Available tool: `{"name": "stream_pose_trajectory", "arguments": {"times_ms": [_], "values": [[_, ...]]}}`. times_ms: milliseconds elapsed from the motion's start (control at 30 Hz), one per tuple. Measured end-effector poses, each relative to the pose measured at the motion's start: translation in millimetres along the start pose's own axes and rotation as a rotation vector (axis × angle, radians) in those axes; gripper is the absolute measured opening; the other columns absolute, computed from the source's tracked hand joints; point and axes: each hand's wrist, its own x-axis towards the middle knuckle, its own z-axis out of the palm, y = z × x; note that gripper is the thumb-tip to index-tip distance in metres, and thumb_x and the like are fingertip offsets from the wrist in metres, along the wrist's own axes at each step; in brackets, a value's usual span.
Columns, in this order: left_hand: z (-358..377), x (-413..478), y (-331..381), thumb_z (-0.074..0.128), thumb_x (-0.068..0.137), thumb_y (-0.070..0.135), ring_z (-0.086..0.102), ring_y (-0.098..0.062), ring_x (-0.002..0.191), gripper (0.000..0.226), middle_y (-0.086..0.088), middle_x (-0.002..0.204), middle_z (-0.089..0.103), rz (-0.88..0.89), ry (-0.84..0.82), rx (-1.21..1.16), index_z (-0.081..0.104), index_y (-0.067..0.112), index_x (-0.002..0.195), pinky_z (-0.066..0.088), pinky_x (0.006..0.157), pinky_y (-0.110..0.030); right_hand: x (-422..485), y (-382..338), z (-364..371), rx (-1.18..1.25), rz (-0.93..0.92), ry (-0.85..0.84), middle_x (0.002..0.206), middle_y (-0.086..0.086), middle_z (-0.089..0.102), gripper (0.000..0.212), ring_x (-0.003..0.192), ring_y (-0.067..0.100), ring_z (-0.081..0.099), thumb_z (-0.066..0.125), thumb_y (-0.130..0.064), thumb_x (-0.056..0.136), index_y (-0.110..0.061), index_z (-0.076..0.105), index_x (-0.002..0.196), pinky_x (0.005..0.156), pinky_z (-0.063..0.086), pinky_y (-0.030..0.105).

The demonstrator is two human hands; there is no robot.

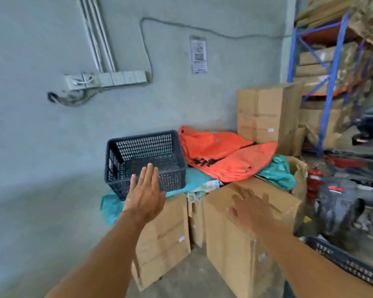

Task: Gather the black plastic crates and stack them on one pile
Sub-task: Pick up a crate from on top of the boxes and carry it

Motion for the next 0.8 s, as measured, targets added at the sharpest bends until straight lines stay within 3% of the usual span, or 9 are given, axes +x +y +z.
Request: {"name": "stream_pose_trajectory", "arguments": {"times_ms": [100,267,800], "values": [[-30,-13,-55,0.040,0.095,0.040,-0.004,-0.026,0.150,0.076,-0.011,0.162,-0.005,-0.120,0.050,-0.017,0.002,0.008,0.152,0.001,0.120,-0.046,23,-71,-29,0.099,-0.167,0.159,0.138,0.013,0.052,0.046,0.135,0.034,0.044,0.040,-0.045,0.095,-0.015,0.061,0.122,0.104,0.034,0.064],[-44,-16,-103,0.036,0.096,0.040,-0.003,-0.028,0.149,0.074,-0.012,0.162,-0.004,-0.206,0.068,-0.006,-0.001,0.008,0.152,0.004,0.121,-0.047,69,-137,-60,0.141,-0.284,0.135,0.163,0.008,0.021,0.053,0.151,0.028,0.013,0.035,-0.051,0.100,-0.020,0.042,0.142,0.115,0.013,0.065],[26,128,-124,0.035,0.097,0.042,-0.005,-0.025,0.149,0.075,-0.010,0.162,-0.008,-0.293,0.048,-0.021,-0.004,0.009,0.152,0.003,0.121,-0.045,262,-121,-34,0.066,-0.368,0.006,0.167,0.009,0.003,0.068,0.153,0.033,0.001,0.030,-0.054,0.101,-0.017,0.015,0.156,0.119,0.007,0.063]]}}
